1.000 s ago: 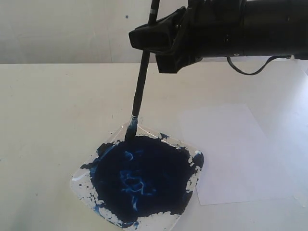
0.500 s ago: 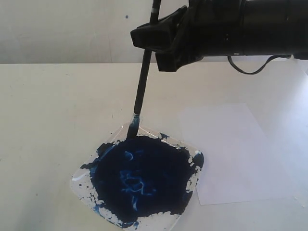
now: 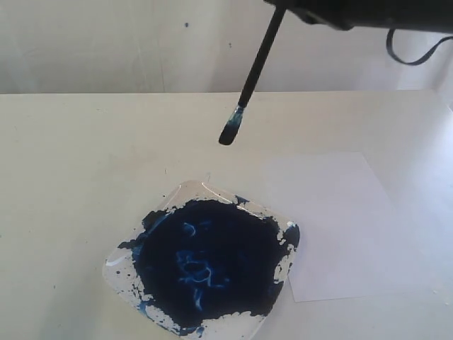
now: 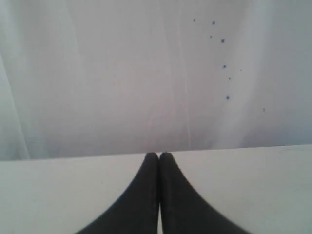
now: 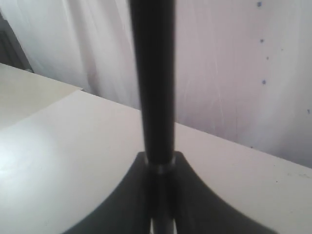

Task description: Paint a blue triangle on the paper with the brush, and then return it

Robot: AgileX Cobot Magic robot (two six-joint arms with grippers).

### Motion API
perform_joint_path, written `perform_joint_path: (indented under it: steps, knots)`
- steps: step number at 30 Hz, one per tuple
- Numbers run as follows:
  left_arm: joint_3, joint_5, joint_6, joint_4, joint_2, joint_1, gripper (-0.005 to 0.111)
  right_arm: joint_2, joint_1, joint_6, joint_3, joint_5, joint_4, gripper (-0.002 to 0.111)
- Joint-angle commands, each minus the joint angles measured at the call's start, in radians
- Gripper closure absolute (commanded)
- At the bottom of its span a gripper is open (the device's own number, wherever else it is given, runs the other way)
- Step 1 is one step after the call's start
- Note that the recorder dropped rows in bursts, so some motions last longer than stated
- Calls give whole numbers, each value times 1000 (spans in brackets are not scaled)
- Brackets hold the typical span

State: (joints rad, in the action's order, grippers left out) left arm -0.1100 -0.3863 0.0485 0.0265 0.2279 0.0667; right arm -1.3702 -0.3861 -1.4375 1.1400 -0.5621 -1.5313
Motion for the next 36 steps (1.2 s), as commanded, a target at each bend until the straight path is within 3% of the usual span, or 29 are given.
perform_joint_path:
  steps: [1, 5, 7, 9, 13, 18, 23, 29, 36]
  knots:
    - [-139, 19, 337, -291, 244, 6, 107, 19, 108, 81, 45, -92, 108, 108]
    - [-305, -147, 923, -991, 535, 6, 107, 51, 182, 145, 45, -102, 216, 108]
    - [-396, -275, 1129, -1210, 707, 6, 107, 71, 218, 147, 45, -119, 250, 108]
    - [-494, -402, 1229, -1349, 874, 10, 107, 89, 256, 160, 45, -126, 256, 108]
    - [-664, -411, 1258, -1454, 1100, 127, 107, 102, 330, 165, 45, -172, 256, 108]
    - [-885, -163, 1335, -1613, 1298, 438, 107, 98, 420, 165, 45, -200, 256, 108]
    - [-1102, -118, 1369, -1693, 1490, 644, 107, 79, 474, 157, 45, -197, 254, 108]
    - [-1251, -121, 1372, -1744, 1671, 765, 107, -8, 480, 140, 45, -197, 243, 108]
    - [-1263, -187, 1373, -1771, 1765, 822, 107, -63, 480, 121, 45, -172, 215, 108]
